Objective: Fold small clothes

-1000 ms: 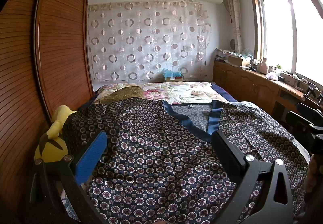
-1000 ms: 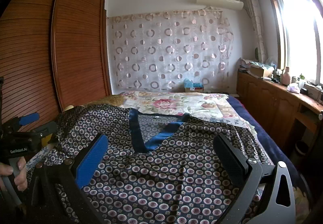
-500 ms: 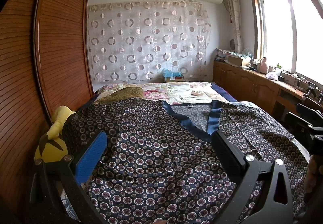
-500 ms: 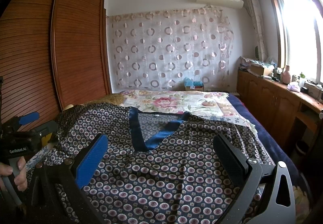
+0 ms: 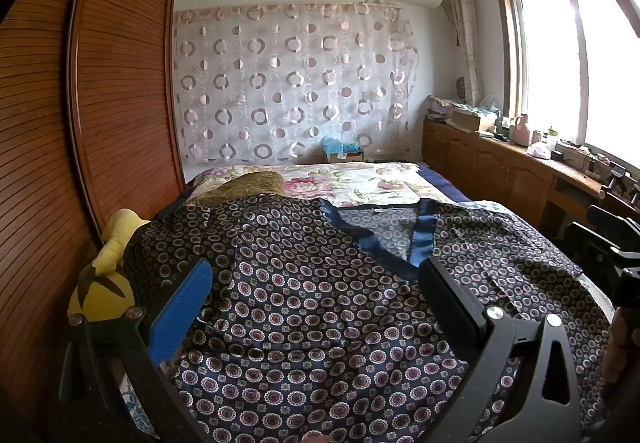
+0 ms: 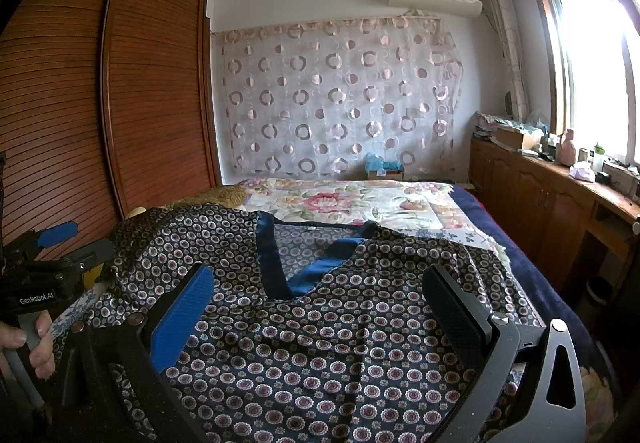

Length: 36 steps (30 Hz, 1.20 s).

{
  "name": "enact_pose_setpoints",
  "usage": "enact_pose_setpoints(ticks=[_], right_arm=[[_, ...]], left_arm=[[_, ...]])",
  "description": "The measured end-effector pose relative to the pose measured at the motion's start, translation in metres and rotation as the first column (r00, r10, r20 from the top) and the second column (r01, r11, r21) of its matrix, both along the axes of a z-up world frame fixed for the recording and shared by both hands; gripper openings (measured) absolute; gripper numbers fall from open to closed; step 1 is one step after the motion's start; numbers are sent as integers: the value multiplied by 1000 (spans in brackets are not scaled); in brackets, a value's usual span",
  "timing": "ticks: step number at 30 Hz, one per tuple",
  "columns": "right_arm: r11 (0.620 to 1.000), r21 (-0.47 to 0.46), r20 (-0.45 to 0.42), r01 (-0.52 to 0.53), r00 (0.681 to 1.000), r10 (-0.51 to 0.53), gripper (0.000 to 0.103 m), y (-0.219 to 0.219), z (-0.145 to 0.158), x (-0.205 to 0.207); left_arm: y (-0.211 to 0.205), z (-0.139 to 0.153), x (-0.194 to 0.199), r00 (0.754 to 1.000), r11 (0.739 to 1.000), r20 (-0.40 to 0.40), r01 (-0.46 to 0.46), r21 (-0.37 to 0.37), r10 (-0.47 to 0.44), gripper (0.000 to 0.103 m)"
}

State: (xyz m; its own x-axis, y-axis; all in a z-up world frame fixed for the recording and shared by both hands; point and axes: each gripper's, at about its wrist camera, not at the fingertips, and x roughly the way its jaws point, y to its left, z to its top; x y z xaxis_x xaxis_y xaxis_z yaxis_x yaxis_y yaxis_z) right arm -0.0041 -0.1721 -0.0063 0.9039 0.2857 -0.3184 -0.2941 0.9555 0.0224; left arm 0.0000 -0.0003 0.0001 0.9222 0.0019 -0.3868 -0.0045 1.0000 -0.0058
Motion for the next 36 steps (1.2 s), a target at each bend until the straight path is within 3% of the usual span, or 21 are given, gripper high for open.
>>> enact_pose_setpoints(ticks=[36], right_arm=[[1000,1,4,-7,1000,7,103,2,2,-2]], left_arm=[[2,2,0,1000,1000,2,0,3,0,103]])
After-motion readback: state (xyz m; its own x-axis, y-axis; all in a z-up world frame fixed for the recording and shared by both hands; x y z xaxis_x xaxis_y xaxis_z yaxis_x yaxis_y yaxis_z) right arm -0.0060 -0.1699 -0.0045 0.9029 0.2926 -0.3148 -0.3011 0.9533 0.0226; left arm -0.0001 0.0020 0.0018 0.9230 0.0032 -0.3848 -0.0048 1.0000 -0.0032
